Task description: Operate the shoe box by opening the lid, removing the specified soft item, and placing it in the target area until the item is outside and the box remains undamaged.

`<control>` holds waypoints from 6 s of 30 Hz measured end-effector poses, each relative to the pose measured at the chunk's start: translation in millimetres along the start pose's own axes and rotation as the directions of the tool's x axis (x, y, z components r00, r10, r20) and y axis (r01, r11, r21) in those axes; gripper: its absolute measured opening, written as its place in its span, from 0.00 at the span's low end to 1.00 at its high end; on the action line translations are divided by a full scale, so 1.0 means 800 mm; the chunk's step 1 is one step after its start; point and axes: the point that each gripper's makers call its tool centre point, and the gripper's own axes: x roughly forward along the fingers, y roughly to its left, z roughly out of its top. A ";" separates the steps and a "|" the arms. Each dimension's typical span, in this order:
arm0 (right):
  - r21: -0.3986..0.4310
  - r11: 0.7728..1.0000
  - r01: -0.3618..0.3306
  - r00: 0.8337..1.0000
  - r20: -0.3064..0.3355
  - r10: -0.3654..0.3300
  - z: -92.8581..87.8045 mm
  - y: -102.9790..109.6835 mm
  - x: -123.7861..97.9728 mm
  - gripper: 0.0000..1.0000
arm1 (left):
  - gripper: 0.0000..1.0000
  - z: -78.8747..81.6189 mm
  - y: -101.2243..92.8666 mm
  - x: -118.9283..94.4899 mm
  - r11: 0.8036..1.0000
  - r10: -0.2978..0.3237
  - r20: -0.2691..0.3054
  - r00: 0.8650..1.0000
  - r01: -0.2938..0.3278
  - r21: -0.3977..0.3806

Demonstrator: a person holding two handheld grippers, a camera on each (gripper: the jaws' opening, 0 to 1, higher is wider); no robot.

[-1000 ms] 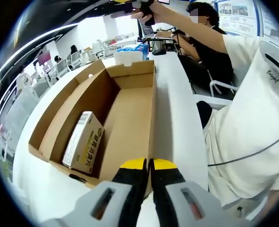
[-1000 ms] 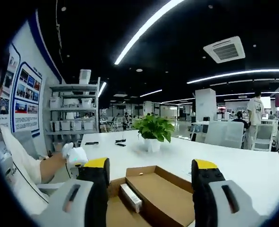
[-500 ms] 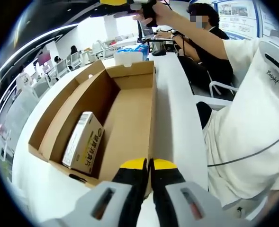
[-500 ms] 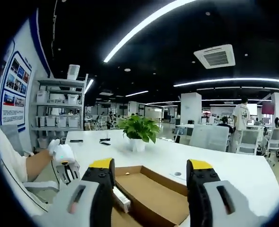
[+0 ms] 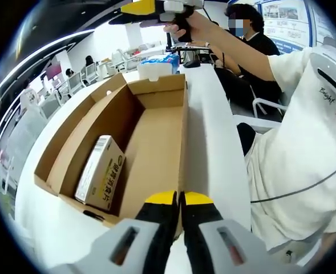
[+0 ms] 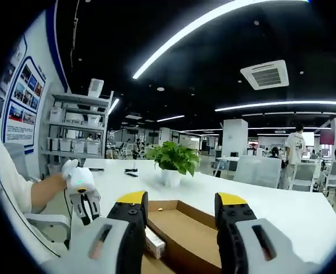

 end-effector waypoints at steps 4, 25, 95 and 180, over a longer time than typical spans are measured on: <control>-0.036 0.999 -0.029 0.998 -0.058 0.027 -0.023 0.008 0.012 0.47 | 0.02 0.001 0.000 0.002 1.000 -0.006 -0.005 1.000 0.006 0.000; -0.188 0.958 -0.216 0.948 -0.276 0.160 -0.062 0.054 0.052 0.29 | 0.01 0.004 0.001 0.005 0.999 -0.039 0.020 0.999 0.040 -0.015; -0.294 0.795 -0.530 0.625 -0.769 0.133 -0.219 0.096 0.106 0.19 | 0.01 0.004 0.003 0.009 1.000 -0.028 0.018 0.999 0.028 -0.007; 0.008 0.753 -0.658 0.162 -0.975 0.151 -0.166 0.076 0.023 0.21 | 0.01 0.003 0.003 0.010 0.999 -0.031 0.020 0.999 0.031 -0.009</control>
